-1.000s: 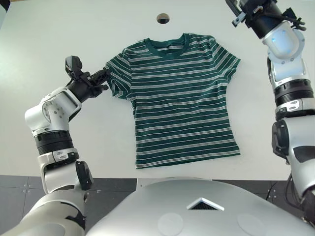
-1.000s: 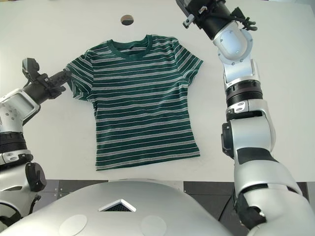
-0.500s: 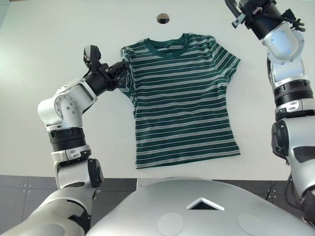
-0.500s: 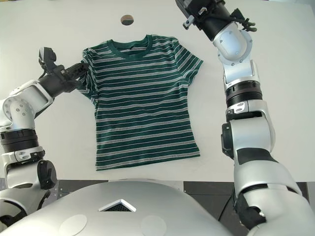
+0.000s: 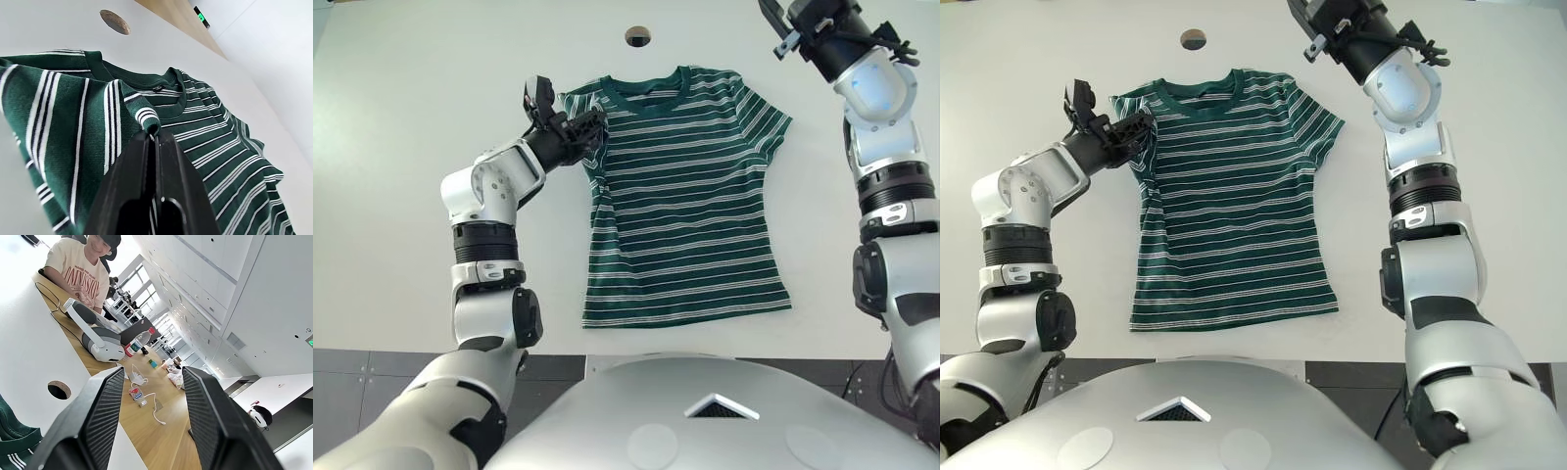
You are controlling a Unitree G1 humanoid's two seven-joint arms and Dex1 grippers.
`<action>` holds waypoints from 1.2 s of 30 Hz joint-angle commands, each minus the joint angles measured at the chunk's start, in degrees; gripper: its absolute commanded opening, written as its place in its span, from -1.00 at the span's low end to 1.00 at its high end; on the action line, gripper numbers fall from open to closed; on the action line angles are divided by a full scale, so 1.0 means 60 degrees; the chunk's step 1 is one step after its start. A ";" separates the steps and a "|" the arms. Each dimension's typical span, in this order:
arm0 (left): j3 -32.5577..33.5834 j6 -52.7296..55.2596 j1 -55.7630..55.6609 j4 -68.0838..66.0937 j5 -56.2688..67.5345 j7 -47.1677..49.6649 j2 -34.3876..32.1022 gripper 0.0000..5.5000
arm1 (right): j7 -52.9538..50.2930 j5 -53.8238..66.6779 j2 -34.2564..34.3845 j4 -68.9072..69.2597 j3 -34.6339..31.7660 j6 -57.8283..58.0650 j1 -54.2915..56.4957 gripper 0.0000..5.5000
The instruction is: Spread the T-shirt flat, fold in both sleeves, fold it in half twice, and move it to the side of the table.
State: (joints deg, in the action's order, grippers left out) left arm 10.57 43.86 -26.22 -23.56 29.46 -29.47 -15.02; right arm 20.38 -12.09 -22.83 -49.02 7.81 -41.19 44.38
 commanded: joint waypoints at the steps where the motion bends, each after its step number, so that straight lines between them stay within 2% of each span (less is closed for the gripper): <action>1: -0.0187 -0.0184 -0.0197 -0.0362 -0.0226 -0.0108 0.0102 -0.77 | 0.0105 0.0130 -0.0040 0.0101 -0.0060 0.0065 0.0009 -0.21; 13: -0.0046 0.0217 -0.0107 0.0120 0.0082 -0.0050 0.0298 -0.11 | 0.0197 0.0149 -0.0140 0.0125 -0.0092 0.0063 -0.0039 -0.21; 17: 0.0124 0.0576 0.0213 0.1250 0.0461 0.0174 0.0516 0.10 | 0.0559 0.0259 -0.0325 0.0185 -0.0135 0.0456 -0.0284 -0.21; 19: 0.0408 0.0669 0.0559 0.2485 0.0933 0.0280 0.0658 0.10 | 0.1870 0.1303 -0.0336 0.0305 -0.0491 0.2027 -0.0666 -0.21; 23: 0.1454 0.0889 0.1082 0.4565 0.2448 0.0646 0.1001 0.10 | 0.4658 0.3387 -0.0811 0.1786 -0.0950 0.6507 -0.1899 -0.21; 26: 0.1966 0.0297 0.1361 0.5667 0.2948 0.0789 0.1023 0.10 | 0.5364 0.3840 -0.1361 0.2514 -0.1081 0.8702 -0.2476 -0.21; 27: 0.1930 -0.0461 0.1507 0.6006 0.2495 0.0749 0.0939 0.12 | 0.5386 0.3923 -0.1452 0.2608 -0.1161 0.9244 -0.2543 -0.11; 30: 0.1731 -0.3243 0.2044 0.6688 0.0744 0.0723 0.0822 0.12 | 0.5153 0.3830 -0.1487 0.2329 -0.1215 1.0319 -0.2552 0.11; 33: 0.1770 -0.4157 0.2375 0.6814 0.0528 0.0827 0.0974 0.12 | 0.4490 0.3446 -0.1392 0.1209 -0.1230 1.0279 -0.2216 0.22; 36: 0.1850 -0.4509 0.2536 0.6755 0.0624 0.0930 0.0932 0.12 | 0.4050 0.3417 -0.1155 0.0207 -0.1399 1.0210 -0.1845 0.22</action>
State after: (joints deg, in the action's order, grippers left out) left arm 21.20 17.87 -11.61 16.69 33.40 -24.60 -9.23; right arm 46.18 8.59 -31.17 -44.48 0.47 19.70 31.16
